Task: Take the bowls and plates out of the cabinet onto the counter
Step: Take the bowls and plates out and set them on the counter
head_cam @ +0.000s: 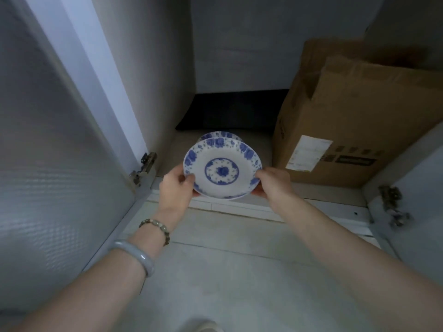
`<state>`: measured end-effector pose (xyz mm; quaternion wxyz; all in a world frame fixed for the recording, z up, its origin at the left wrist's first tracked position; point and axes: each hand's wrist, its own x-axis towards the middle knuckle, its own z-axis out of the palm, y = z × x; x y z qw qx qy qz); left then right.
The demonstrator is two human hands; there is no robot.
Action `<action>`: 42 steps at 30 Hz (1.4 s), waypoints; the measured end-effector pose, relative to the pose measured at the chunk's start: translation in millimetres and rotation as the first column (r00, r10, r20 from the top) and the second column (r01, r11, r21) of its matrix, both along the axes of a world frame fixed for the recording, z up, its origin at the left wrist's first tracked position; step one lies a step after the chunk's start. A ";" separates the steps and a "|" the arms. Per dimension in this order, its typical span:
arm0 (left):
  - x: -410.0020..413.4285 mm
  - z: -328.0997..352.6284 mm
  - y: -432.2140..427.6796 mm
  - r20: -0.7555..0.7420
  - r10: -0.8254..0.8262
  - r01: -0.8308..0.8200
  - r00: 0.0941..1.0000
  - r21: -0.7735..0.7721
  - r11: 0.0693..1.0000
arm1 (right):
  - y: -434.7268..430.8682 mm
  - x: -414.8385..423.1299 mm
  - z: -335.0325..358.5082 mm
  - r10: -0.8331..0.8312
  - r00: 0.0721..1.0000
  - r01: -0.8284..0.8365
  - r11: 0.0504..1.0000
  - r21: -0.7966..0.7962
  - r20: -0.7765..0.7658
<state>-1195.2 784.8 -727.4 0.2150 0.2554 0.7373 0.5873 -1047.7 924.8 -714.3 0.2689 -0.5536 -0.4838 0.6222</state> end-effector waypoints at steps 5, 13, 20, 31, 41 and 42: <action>40.7 50.7 -52.4 0.180 -0.017 0.010 0.984 0.035 0.999 | -50.0 44.8 51.1 0.065 0.997 -0.063 0.996 0.063 -0.028; 74.9 112.8 -115.6 0.400 -0.056 0.019 0.915 0.096 0.995 | -104.6 79.3 112.1 0.146 0.989 -0.145 0.986 0.080 0.002; 44.3 98.0 -81.6 0.310 -0.076 0.060 0.948 0.060 0.996 | -77.8 55.2 87.3 0.121 0.992 -0.120 0.993 0.019 -0.023; 21.8 158.6 -70.5 0.279 -0.176 0.238 0.944 -0.205 0.949 | -78.1 48.2 156.1 0.109 0.992 -0.102 0.988 -0.115 0.058; 74.5 349.8 -172.5 0.426 -0.260 0.379 0.866 -0.222 0.898 | -171.3 108.0 352.4 0.193 0.968 -0.153 0.960 -0.235 0.160; 79.6 373.9 -185.2 0.449 -0.253 0.382 0.857 -0.225 0.896 | -181.6 113.5 376.2 0.213 0.963 -0.166 0.951 -0.259 0.163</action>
